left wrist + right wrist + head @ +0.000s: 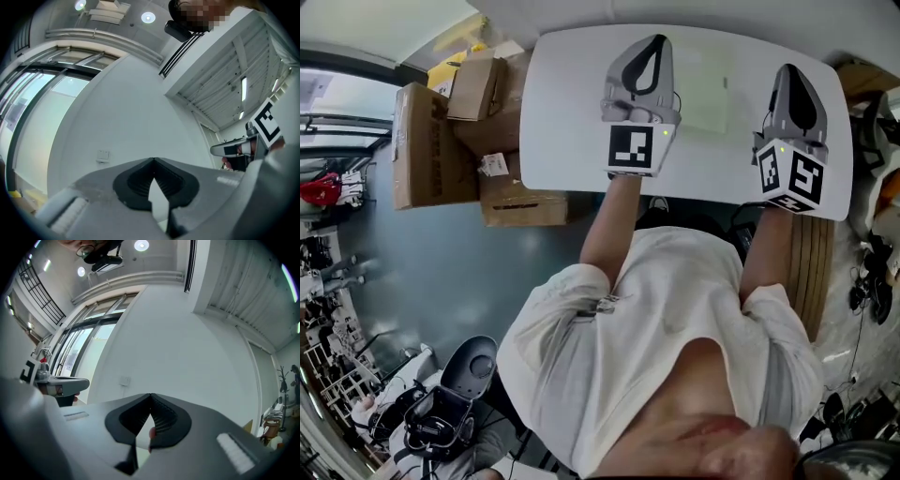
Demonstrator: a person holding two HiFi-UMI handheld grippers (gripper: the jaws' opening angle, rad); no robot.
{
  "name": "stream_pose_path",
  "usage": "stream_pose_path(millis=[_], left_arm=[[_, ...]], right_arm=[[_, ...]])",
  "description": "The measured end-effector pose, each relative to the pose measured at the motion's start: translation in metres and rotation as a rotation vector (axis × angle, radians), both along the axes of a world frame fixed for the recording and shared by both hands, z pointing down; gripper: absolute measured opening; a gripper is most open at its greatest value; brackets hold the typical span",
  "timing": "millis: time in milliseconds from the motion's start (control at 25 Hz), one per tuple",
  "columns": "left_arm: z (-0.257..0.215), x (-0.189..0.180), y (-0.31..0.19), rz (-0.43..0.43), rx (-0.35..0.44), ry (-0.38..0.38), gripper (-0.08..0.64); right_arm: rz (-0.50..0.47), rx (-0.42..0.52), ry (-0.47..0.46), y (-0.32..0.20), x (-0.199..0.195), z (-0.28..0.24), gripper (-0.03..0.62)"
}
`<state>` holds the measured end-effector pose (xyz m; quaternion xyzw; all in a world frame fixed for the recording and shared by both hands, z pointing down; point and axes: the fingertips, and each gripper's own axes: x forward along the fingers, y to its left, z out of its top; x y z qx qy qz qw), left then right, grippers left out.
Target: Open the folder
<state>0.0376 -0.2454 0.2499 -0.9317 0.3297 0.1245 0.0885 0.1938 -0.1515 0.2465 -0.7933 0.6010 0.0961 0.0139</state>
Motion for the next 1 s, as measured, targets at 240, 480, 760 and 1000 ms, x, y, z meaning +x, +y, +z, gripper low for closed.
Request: stream_pose_path(millis=[240, 480, 760, 1000], left_arm=[[-0.01, 0.028, -0.005, 0.014, 0.012, -0.005, -0.002], [-0.015, 0.059, -0.011, -0.016, 0.035, -0.03, -0.002], [-0.017, 0.077, -0.013, -0.037, 0.069, -0.067, -0.001], [-0.018, 0.083, -0.014, -0.053, 0.07, -0.073, 0.0]], right_arm=[[-0.002, 0.009, 0.004, -0.008, 0.024, -0.008, 0.002], [-0.029, 0.03, -0.01, -0.02, 0.057, -0.013, 0.002], [-0.067, 0.055, -0.041, -0.033, 0.074, -0.014, 0.002], [-0.086, 0.051, -0.038, -0.036, 0.078, -0.012, 0.002]])
